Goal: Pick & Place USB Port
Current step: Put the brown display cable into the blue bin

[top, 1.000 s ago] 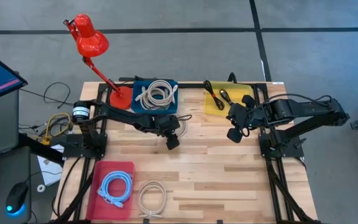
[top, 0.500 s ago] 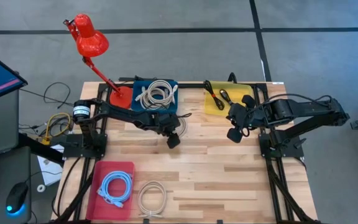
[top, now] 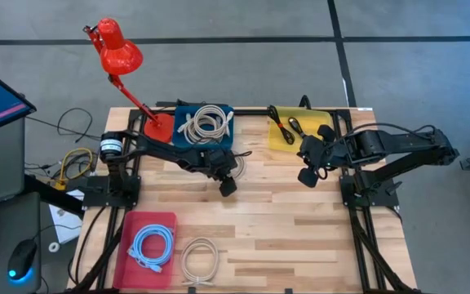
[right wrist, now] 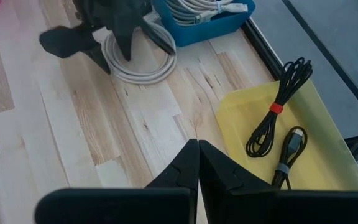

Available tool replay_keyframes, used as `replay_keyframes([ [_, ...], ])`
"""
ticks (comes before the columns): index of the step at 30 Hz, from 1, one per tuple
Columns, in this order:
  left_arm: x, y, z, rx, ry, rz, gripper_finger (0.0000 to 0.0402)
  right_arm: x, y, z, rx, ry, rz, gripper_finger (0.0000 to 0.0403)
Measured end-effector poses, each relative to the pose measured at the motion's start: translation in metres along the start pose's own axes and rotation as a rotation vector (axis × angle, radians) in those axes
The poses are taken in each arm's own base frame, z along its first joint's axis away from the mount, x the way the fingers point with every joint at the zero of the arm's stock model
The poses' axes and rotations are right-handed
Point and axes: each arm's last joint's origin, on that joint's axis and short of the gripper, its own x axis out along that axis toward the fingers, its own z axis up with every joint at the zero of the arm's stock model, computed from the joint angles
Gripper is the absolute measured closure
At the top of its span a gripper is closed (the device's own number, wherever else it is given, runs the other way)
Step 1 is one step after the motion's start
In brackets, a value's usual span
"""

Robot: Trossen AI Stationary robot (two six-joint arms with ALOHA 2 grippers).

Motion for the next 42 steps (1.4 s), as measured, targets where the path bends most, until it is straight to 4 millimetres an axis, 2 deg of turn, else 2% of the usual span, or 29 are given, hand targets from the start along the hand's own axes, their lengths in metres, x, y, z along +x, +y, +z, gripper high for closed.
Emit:
replay_keyframes([
  [5,0.002,0.000,-0.002,-0.005,0.001,0.019,0.0170,0.000,0.000,0.000,0.002,0.003,-0.001,0.0403],
  [8,0.002,0.002,-0.001,-0.010,-0.004,0.036,0.0195,0.000,0.000,-0.001,-0.001,0.007,-0.003,0.0403],
  [11,0.002,0.003,-0.001,-0.016,-0.006,0.044,0.0250,0.000,0.000,-0.001,-0.001,0.008,-0.004,0.0403],
  [16,0.002,0.002,0.000,-0.031,-0.012,0.020,0.0368,0.000,-0.001,-0.001,-0.004,0.012,-0.006,0.0403],
  [20,0.002,-0.002,0.000,-0.091,-0.015,0.004,0.0372,0.000,-0.001,-0.001,-0.004,0.012,-0.006,0.0403],
  [23,-0.003,-0.013,-0.002,-0.107,-0.013,-0.031,0.0372,0.000,-0.001,-0.001,-0.004,0.012,-0.007,0.0403],
  [29,-0.038,-0.051,0.002,-0.039,-0.115,-0.100,0.0372,0.000,-0.001,-0.001,-0.005,0.013,-0.009,0.0403],
  [34,-0.080,-0.070,0.006,-0.009,-0.259,-0.026,0.0372,0.000,-0.001,-0.001,-0.005,0.013,-0.009,0.0403],
  [38,-0.116,-0.062,0.013,-0.011,-0.380,0.076,0.0372,0.000,-0.001,-0.001,-0.005,0.012,-0.009,0.0403],
  [42,-0.151,-0.038,0.023,-0.049,-0.489,0.174,0.0372,0.000,-0.001,-0.001,-0.002,0.008,-0.009,0.0403],
])
